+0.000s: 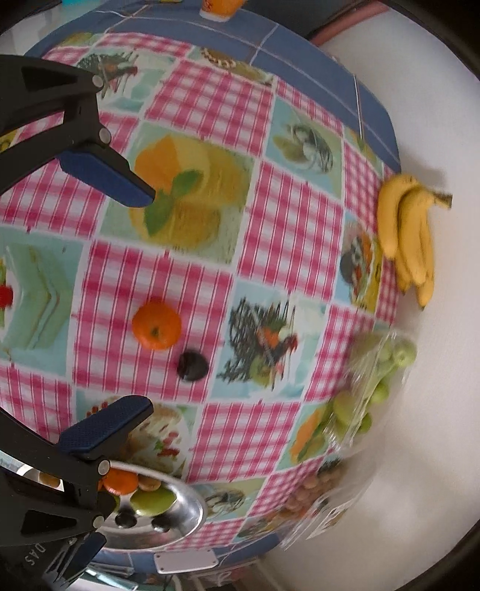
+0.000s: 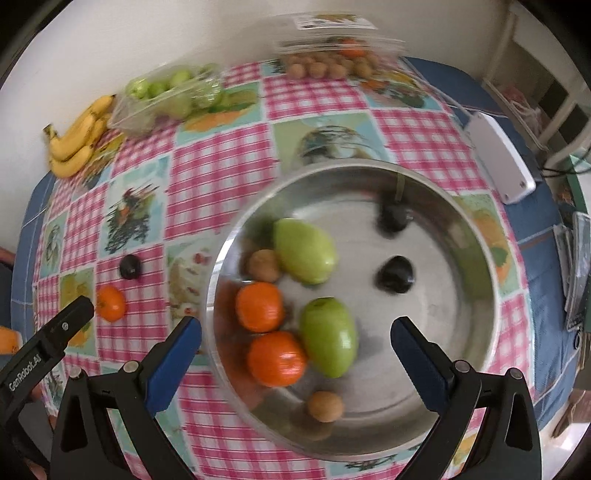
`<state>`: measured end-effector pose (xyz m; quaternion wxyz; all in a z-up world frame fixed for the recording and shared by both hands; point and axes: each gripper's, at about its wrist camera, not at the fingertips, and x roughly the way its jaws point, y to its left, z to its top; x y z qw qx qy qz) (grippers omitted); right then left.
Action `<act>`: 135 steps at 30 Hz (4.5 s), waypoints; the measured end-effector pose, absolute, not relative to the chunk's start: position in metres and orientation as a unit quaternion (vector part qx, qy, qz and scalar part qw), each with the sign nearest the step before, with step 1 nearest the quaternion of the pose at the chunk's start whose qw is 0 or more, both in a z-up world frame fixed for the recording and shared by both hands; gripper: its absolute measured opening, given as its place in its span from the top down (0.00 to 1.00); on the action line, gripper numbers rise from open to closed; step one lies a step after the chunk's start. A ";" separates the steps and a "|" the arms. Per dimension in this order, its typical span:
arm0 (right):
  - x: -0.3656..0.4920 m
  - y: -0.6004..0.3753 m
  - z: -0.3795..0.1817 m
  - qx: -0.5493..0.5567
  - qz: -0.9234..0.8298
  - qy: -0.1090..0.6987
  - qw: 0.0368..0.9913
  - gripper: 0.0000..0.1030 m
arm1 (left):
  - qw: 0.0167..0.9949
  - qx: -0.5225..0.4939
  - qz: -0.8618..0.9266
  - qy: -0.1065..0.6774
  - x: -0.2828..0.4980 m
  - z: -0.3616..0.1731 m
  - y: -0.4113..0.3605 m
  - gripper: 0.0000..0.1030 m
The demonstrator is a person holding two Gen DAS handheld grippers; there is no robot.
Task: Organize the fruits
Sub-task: 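Move both open tools back from the bowl toward the last plum and orange, then grasp the last dark plum with the right tool while the left tool approaches the orange, then hold the plum in the right tool while the left tool grasps the mandarin orange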
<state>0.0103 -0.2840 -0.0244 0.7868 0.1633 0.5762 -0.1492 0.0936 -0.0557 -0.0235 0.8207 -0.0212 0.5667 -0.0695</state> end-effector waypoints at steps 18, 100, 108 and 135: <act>0.046 -0.193 -0.034 0.120 -0.052 0.582 0.803 0.01 | 0.828 -0.064 -0.004 0.556 0.103 -0.020 0.016 0.00; 0.098 -0.175 -0.059 0.173 -0.024 0.533 0.828 0.79 | 0.780 -0.164 -0.042 0.603 0.144 -0.060 0.006 0.02; 0.106 -0.170 -0.072 0.177 -0.026 0.544 0.820 0.67 | 0.774 -0.169 -0.040 0.609 0.142 -0.064 0.011 0.02; 0.061 -0.198 -0.047 0.174 -0.063 0.546 0.817 0.73 | 0.741 -0.158 -0.135 0.639 0.131 -0.077 -0.042 0.47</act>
